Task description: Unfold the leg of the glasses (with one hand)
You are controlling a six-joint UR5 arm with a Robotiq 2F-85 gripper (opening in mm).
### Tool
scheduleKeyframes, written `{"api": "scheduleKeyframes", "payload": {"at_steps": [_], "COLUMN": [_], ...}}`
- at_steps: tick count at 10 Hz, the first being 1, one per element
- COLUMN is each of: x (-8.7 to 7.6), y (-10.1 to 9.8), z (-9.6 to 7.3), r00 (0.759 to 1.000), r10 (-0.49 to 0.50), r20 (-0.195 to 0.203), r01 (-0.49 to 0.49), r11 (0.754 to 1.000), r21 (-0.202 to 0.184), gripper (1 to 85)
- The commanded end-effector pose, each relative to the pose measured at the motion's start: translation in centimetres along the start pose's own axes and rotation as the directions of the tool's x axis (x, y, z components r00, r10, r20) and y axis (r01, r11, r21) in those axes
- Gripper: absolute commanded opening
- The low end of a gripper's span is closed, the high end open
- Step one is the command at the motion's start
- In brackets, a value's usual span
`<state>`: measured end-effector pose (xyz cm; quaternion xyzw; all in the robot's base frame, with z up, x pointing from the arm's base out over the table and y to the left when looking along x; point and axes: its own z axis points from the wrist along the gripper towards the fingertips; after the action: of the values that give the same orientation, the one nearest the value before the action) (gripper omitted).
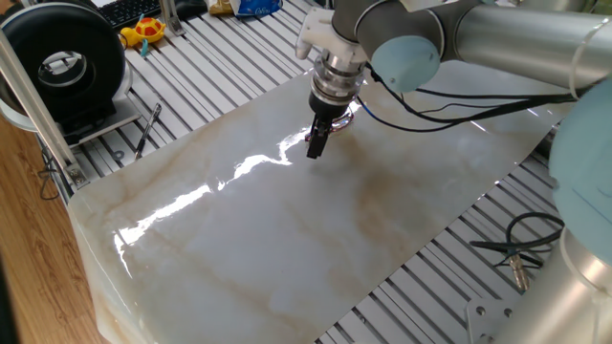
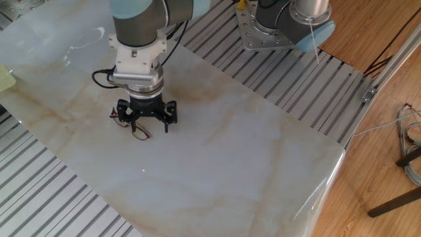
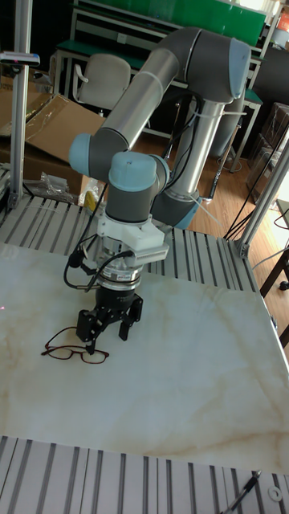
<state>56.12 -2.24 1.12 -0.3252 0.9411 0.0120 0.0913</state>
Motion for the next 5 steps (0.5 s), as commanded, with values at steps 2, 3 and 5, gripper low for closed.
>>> {"api": "scheduleKeyframes", "payload": {"at_steps": [2,3,5], "x": [0.0,-0.2,-0.8], "y": [0.0,-0.5,-1.7], "z": [-0.9,-1.1,-1.1], "r00": [1.000,1.000,0.999], "r10": [0.001,-0.012,-0.049], "r20": [-0.002,-0.008,-0.021], "r01": [-0.001,0.012,0.050], "r11": [1.000,1.000,0.999], "r21": [0.004,0.012,0.022], "gripper": [76.7,76.3,76.0]}}
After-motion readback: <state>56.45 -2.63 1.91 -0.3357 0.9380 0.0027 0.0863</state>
